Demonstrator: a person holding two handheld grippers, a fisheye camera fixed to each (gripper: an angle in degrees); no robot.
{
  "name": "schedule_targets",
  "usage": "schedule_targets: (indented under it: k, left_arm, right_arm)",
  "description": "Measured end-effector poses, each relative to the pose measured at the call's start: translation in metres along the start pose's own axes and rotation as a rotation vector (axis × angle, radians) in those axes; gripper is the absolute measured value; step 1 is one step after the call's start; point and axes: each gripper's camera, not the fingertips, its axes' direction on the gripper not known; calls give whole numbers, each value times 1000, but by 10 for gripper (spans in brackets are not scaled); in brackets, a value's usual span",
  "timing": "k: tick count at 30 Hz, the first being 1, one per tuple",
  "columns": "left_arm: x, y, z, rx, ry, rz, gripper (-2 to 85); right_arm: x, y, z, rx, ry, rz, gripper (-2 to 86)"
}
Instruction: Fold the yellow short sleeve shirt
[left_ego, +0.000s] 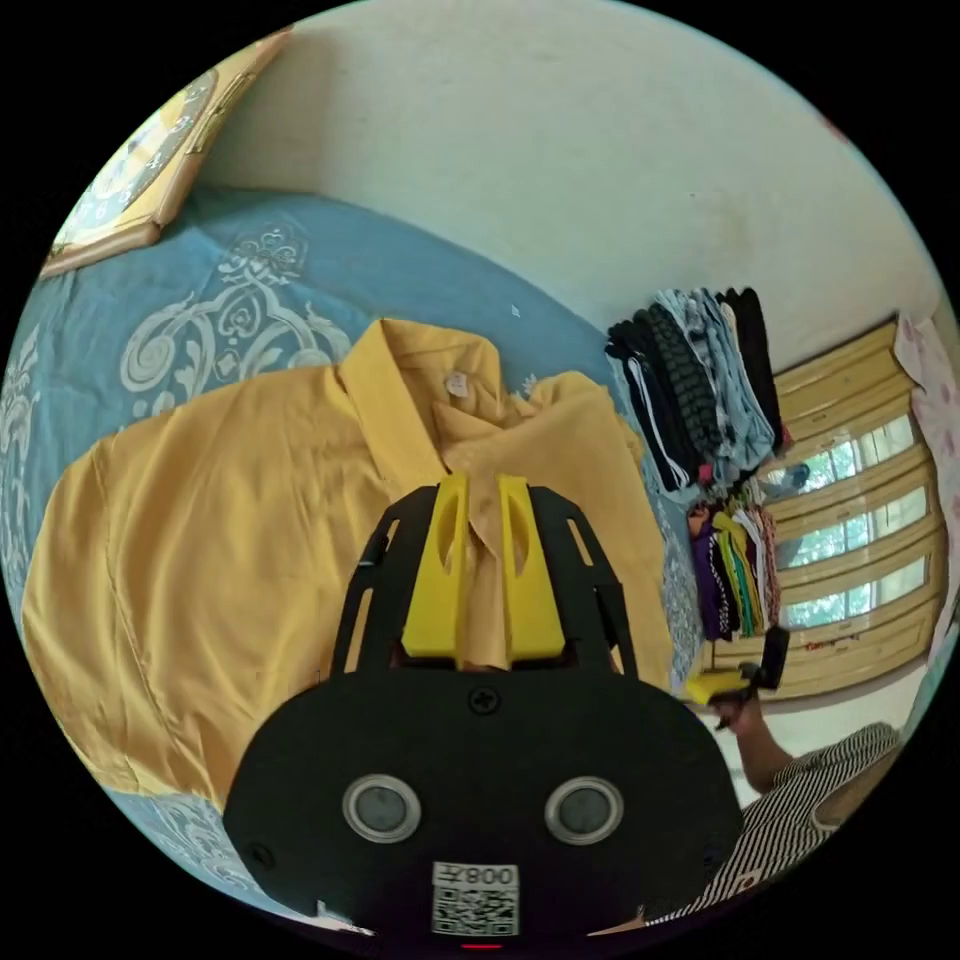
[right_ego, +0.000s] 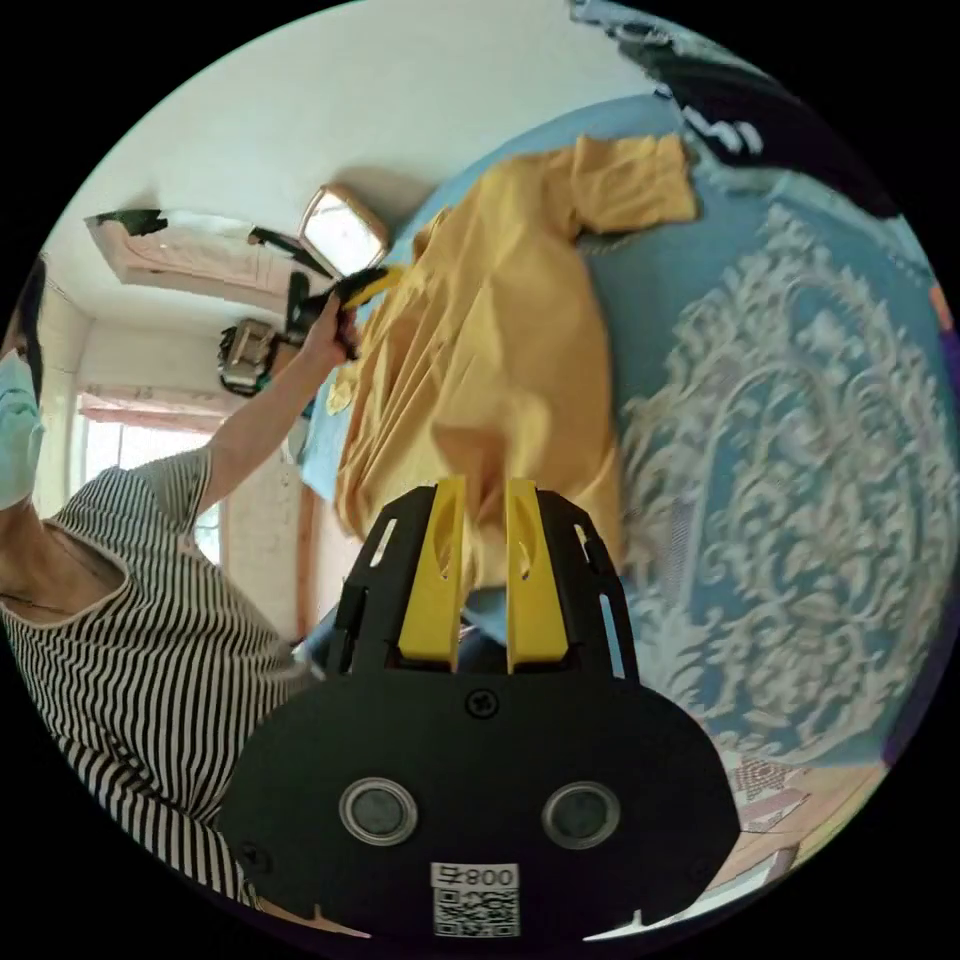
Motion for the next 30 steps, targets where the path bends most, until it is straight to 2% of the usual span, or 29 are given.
schedule_targets:
  k: [4, 7, 13, 16, 20, 25, 27, 30]
  left_arm:
    - [36, 18, 25, -80, 89, 136, 63]
    - [66, 11, 44, -127, 121, 249, 71]
    - [125, -35, 78, -113, 153, 443, 78]
    - [145, -66, 99, -106, 154, 492, 78]
    - [161, -100, 131, -134, 136, 516, 75]
    - [151, -120, 200, -332, -30, 401, 22]
    - [150, -119, 203, -311, 24, 392, 15]
    - [155, -121, 200, -268, 129, 396, 12]
  right_arm:
    - [15, -68, -37, 194, 260, -8, 73]
    - [22, -130, -44, 253, 436, 19, 75]
    - [29, -225, -21, 214, 661, 92, 76]
    - [30, -250, -8, 173, 679, 103, 71]
    - [11, -264, -1, 196, 751, 58, 47]
    - [-13, -282, 9, 156, 836, -47, 10]
    - [-20, -287, 3, 153, 894, -51, 6]
    - [-35, -288, -22, 248, 1003, -67, 4]
